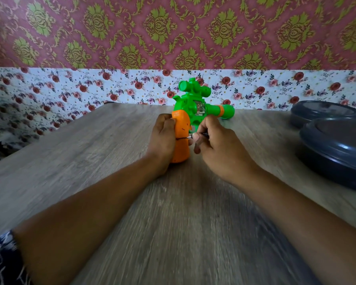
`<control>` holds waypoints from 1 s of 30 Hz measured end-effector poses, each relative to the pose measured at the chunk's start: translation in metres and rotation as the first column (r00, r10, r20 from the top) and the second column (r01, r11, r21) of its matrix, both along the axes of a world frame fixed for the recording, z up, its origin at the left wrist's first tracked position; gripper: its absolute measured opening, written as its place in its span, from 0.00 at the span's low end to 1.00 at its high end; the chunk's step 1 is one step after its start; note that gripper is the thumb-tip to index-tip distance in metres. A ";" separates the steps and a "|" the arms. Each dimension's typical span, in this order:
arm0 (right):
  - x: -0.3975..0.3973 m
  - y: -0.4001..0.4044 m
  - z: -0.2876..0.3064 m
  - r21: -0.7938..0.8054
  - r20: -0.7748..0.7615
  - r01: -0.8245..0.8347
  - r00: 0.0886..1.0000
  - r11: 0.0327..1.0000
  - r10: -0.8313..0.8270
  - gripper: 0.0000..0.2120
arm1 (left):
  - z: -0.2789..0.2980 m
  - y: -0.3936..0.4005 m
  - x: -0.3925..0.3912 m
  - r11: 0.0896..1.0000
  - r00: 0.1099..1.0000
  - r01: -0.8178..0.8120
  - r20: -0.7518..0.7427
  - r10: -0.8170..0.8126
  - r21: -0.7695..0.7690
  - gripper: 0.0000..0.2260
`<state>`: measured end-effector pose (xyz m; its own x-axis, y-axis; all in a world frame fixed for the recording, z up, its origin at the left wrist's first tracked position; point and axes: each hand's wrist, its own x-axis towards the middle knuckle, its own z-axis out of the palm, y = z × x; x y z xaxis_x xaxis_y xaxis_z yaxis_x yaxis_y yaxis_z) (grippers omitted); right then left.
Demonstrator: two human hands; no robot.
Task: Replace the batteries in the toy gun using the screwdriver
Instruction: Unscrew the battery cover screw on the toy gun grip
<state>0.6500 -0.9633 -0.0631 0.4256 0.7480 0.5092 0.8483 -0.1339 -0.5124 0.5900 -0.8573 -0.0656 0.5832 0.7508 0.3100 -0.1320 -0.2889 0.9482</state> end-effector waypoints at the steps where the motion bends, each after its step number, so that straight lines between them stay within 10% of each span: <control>1: 0.000 0.000 0.000 -0.044 0.061 0.047 0.997 0.998 -0.044 0.09 | 0.000 -0.001 0.000 1.000 1.000 0.019 -0.007 -0.019 0.009 0.07; 9: 0.003 0.003 0.000 -0.042 0.083 0.121 0.990 0.992 -0.117 0.19 | -0.003 0.001 0.004 0.999 1.000 0.020 0.003 -0.021 0.026 0.07; 25: -0.005 0.001 0.002 0.114 0.135 -0.038 0.991 0.993 0.022 0.06 | -0.009 0.008 0.001 0.998 0.999 -0.034 -0.023 0.035 0.058 0.07; 30: -0.005 -0.005 0.004 -0.018 0.300 0.166 0.942 0.986 -0.153 0.17 | -0.001 -0.002 -0.003 1.000 1.000 0.008 0.028 -0.007 -0.018 0.07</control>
<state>0.6451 -0.9684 -0.0588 0.3762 0.7063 0.5997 0.9264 -0.2964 -0.2320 0.5865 -0.8597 -0.0670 0.5803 0.7522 0.3123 -0.1605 -0.2704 0.9493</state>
